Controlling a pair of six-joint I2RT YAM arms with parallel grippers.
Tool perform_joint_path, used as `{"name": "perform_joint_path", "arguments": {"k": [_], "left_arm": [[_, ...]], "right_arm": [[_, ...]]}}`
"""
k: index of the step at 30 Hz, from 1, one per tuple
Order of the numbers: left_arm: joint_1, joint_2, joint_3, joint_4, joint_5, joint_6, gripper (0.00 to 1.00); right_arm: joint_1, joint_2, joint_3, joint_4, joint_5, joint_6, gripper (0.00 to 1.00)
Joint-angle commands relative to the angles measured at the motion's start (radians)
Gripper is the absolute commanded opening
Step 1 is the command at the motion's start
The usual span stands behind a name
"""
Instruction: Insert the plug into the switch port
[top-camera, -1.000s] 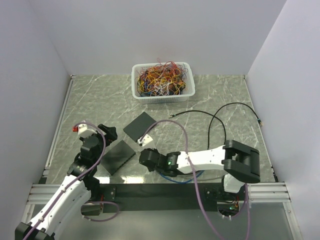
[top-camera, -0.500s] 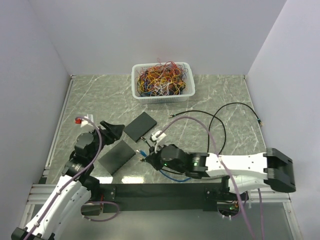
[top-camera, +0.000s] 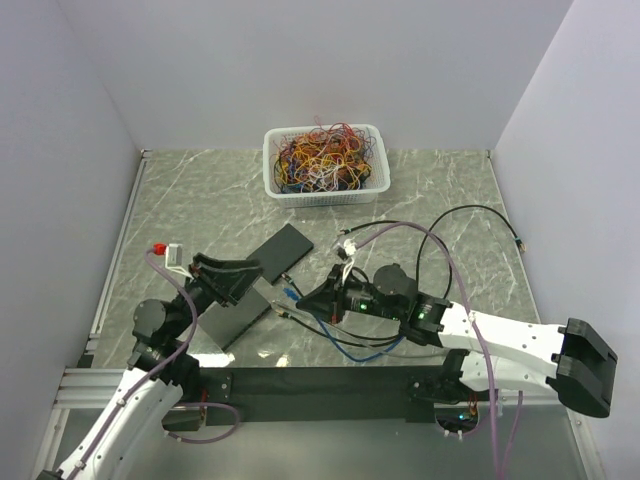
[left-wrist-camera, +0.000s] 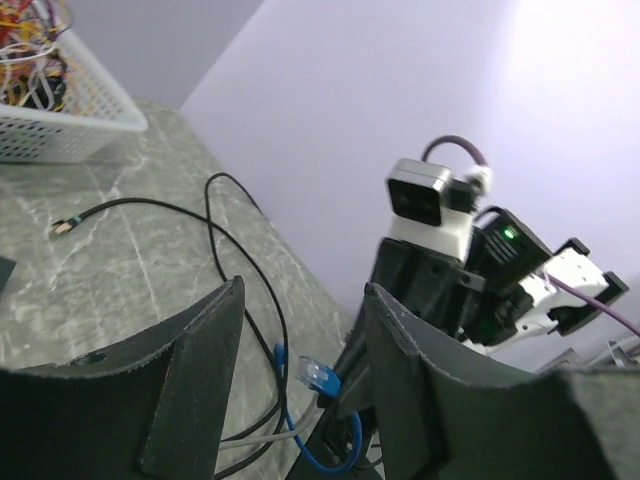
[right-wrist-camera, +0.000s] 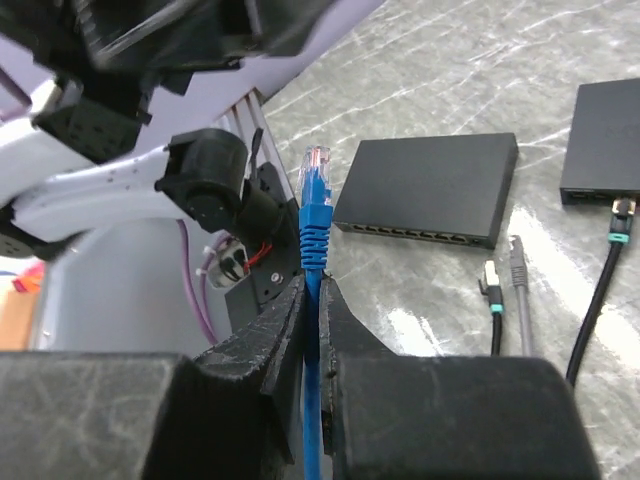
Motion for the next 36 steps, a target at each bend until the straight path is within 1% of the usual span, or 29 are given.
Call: {"name": "perform_joint_path", "arguments": {"k": [1, 2, 8, 13, 16, 27, 31, 32, 34, 35, 36], "left_arm": [[-0.004, 0.007, -0.023, 0.16, 0.091, -0.042, 0.57], [-0.006, 0.012, -0.034, 0.181, 0.092, -0.05, 0.56], [-0.018, 0.051, -0.05, 0.189, 0.076, -0.036, 0.56], [-0.046, 0.091, -0.07, 0.25, 0.068, -0.044, 0.55], [-0.07, 0.104, -0.064, 0.244, 0.054, -0.032, 0.53], [-0.136, 0.153, -0.029, 0.206, 0.023, 0.016, 0.51], [-0.153, 0.151, -0.024, 0.194, 0.005, 0.027, 0.43], [-0.156, 0.15, -0.02, 0.189, 0.004, 0.028, 0.39], [-0.161, 0.145, -0.017, 0.178, -0.004, 0.031, 0.34], [-0.164, 0.147, -0.015, 0.177, -0.006, 0.031, 0.29], [-0.164, 0.144, -0.015, 0.174, -0.007, 0.033, 0.27]], "right_arm": [[-0.052, -0.02, -0.004, 0.138, -0.156, 0.061, 0.0], [-0.054, -0.017, 0.002, 0.136, -0.161, 0.06, 0.0], [-0.054, 0.009, 0.037, 0.139, -0.166, 0.066, 0.0], [-0.054, 0.032, 0.057, 0.147, -0.172, 0.075, 0.0], [-0.054, 0.039, 0.068, 0.14, -0.164, 0.075, 0.0], [-0.062, 0.059, 0.099, 0.133, -0.136, 0.084, 0.0], [-0.066, 0.067, 0.1, 0.141, -0.133, 0.089, 0.0], [-0.066, 0.067, 0.096, 0.143, -0.132, 0.089, 0.0], [-0.066, 0.066, 0.091, 0.15, -0.124, 0.093, 0.0], [-0.069, 0.064, 0.085, 0.153, -0.12, 0.095, 0.0], [-0.071, 0.061, 0.082, 0.158, -0.115, 0.098, 0.0]]}}
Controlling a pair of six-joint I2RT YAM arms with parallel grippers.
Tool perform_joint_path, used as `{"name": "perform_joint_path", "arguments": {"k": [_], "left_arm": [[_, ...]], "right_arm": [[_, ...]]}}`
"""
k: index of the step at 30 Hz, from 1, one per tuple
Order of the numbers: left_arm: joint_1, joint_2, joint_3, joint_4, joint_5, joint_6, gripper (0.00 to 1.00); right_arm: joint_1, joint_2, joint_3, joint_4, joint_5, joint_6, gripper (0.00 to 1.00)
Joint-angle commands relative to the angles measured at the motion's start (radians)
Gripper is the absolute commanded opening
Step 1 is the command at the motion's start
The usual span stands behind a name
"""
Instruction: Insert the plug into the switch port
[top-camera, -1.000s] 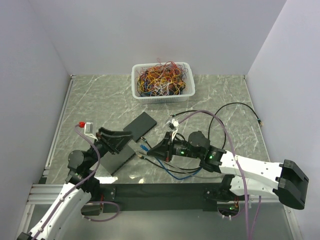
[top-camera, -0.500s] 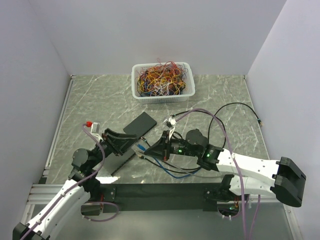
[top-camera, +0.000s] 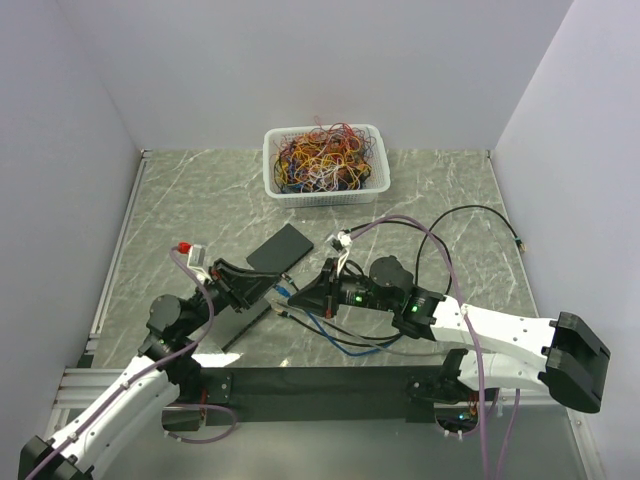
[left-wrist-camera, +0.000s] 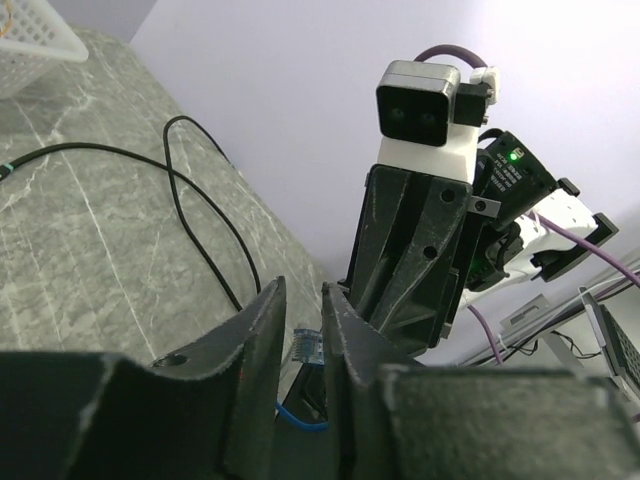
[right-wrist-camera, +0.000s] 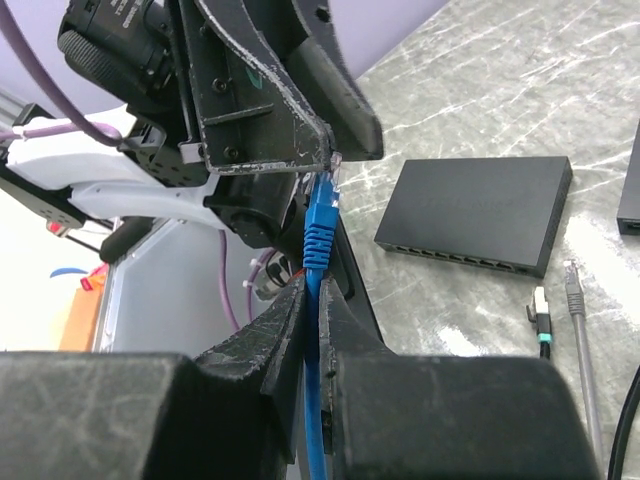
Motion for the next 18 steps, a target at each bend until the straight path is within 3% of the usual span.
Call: {"name": "perform_joint_path", "arguments": {"k": [1, 9, 14, 18], "left_arm": [[-0.011, -0.002, 0.045, -0.006, -0.014, 0.034, 0.26], [-0.022, 0.0, 0.068, -0.059, -0.027, 0.062, 0.31], [-0.024, -0.023, 0.069, -0.076, -0.04, 0.066, 0.39], [-0.024, -0.023, 0.066, -0.078, -0.047, 0.063, 0.34]], "right_arm": [[-0.012, -0.008, 0.033, 0.091, 0.017, 0.017, 0.0], [-0.012, 0.024, 0.053, 0.107, 0.021, 0.033, 0.0], [-0.014, 0.03, 0.049, 0.105, 0.032, 0.031, 0.0], [-0.014, 0.023, 0.041, 0.102, 0.046, 0.031, 0.0]]}}
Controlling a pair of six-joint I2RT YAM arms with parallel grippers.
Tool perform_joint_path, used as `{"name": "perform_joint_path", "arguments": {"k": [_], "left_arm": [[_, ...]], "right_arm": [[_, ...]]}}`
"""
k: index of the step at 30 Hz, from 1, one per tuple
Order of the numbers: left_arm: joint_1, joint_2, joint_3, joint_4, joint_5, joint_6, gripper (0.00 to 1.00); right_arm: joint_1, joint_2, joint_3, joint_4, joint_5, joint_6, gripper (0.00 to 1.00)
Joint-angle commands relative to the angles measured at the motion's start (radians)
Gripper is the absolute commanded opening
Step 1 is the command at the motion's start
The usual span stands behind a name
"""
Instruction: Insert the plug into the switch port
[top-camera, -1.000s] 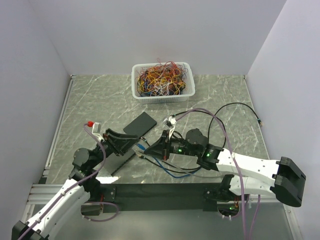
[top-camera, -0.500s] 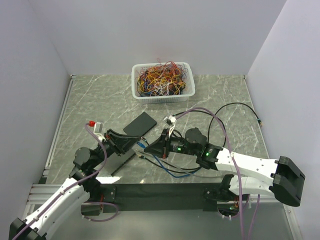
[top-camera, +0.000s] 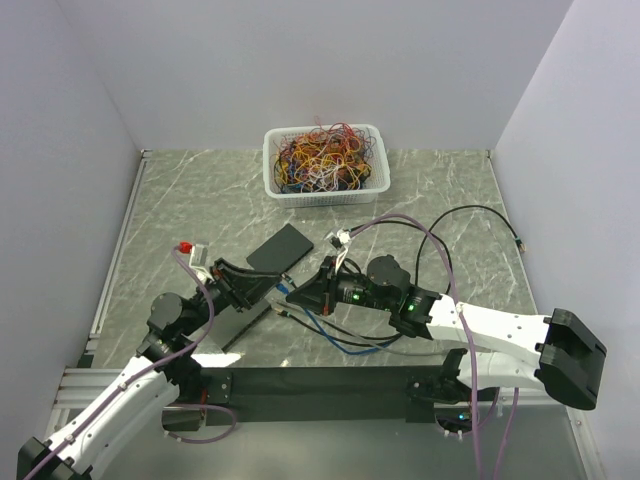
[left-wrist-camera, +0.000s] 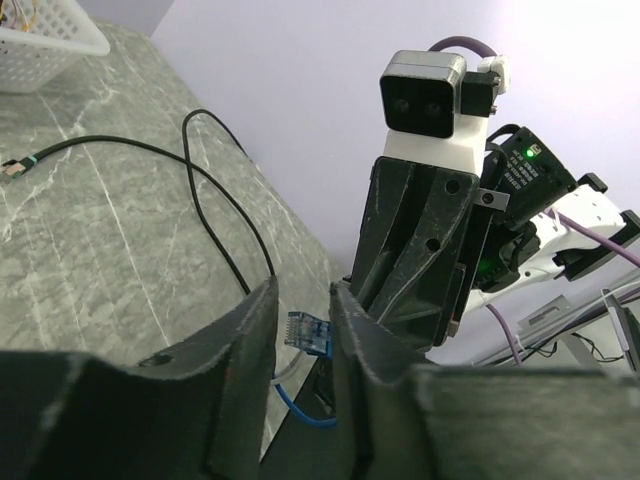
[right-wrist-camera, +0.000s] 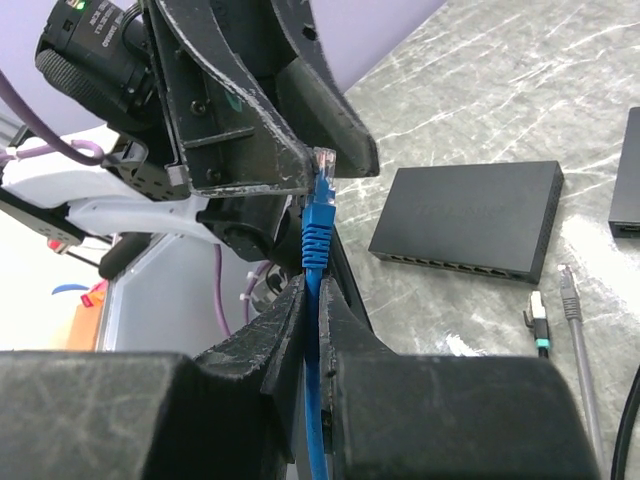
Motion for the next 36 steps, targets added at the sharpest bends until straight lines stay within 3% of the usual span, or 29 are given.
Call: {"name": "perform_joint_path", "arguments": {"k": [1, 7, 10, 12, 19, 25, 36], "left_arm": [[-0.004, -0.007, 0.041, 0.007, -0.016, 0.018, 0.32], [-0.005, 0.004, 0.046, 0.012, -0.008, 0.016, 0.0], [-0.008, 0.016, 0.065, -0.031, -0.019, 0.022, 0.01], [-0.01, 0.029, 0.084, -0.074, -0.037, 0.031, 0.01], [-0.015, 0.104, 0.196, -0.276, -0.141, 0.027, 0.01], [-0.022, 0.187, 0.245, -0.345, -0.172, -0.01, 0.0], [-0.05, 0.227, 0.257, -0.342, -0.185, -0.027, 0.0]], "right_arm": [[-0.008, -0.01, 0.038, 0.067, 0.023, 0.004, 0.0], [-0.008, 0.003, 0.05, 0.064, 0.015, 0.005, 0.0], [-0.005, 0.015, 0.078, 0.003, 0.011, -0.025, 0.01], [0.006, 0.006, 0.115, -0.057, 0.069, -0.077, 0.14], [0.076, -0.042, 0.248, -0.378, 0.381, -0.252, 0.47], [0.136, -0.011, 0.302, -0.482, 0.547, -0.346, 0.48], [0.187, 0.093, 0.356, -0.534, 0.637, -0.398, 0.43]]}}
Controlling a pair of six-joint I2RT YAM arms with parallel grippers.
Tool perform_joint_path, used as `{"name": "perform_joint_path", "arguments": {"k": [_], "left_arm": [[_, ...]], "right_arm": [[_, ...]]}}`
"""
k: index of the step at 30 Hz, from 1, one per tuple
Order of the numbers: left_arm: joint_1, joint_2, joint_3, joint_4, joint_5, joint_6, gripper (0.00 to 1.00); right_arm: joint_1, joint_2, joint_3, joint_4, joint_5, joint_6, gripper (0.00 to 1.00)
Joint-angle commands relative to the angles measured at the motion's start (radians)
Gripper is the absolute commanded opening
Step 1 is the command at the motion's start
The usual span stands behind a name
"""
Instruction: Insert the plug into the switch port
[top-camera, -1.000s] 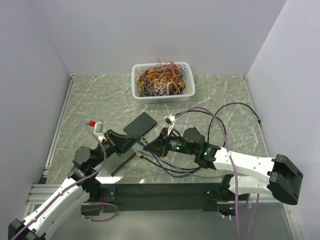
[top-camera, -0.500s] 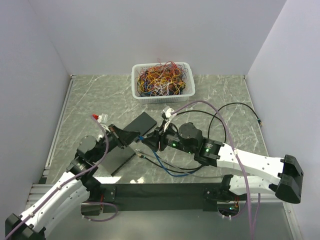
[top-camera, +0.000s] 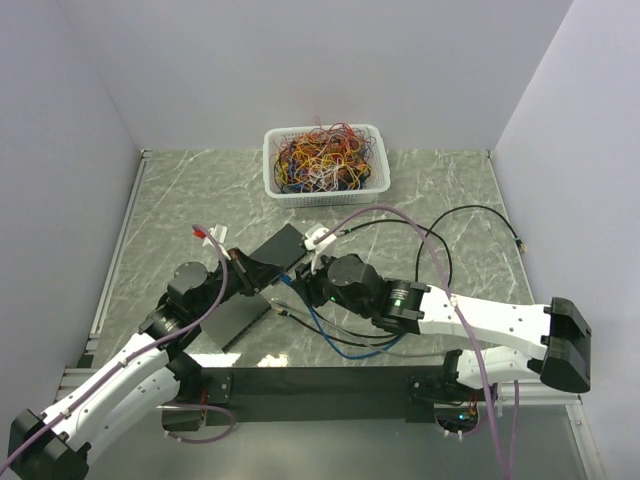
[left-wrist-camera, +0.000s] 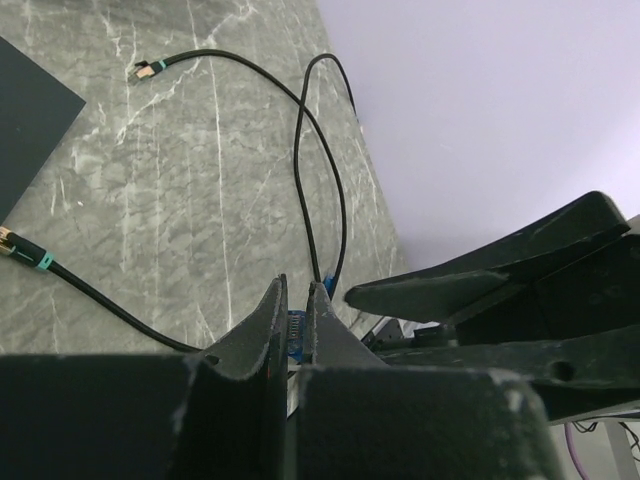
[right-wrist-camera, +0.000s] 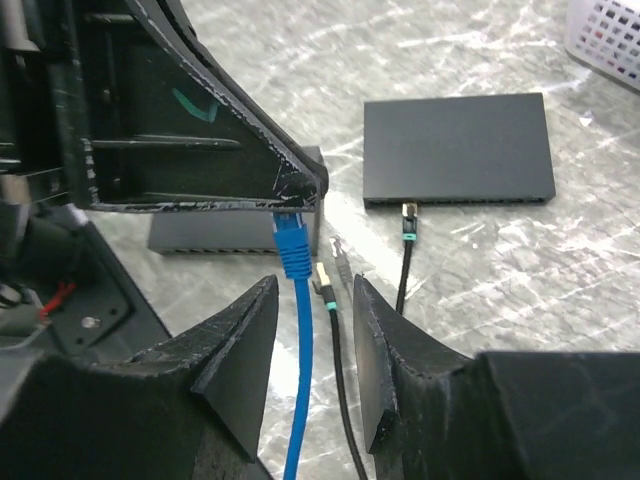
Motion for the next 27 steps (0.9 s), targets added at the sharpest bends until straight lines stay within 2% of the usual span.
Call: {"name": "perform_joint_path", "arguments": {"k": [1, 27], "left_arm": [[-0.011, 0.008, 0.046, 0.016, -0.01, -0.004, 0.0], [-0.025, 0.031, 0.044, 0.031, -0.016, 0.002, 0.0]], "right_arm": [[0.018, 0.026, 0.068, -0.006, 0.055, -0.037, 0.43], [0.022, 0.112, 0.106, 0.011, 0.053, -0.038, 0.37]]}}
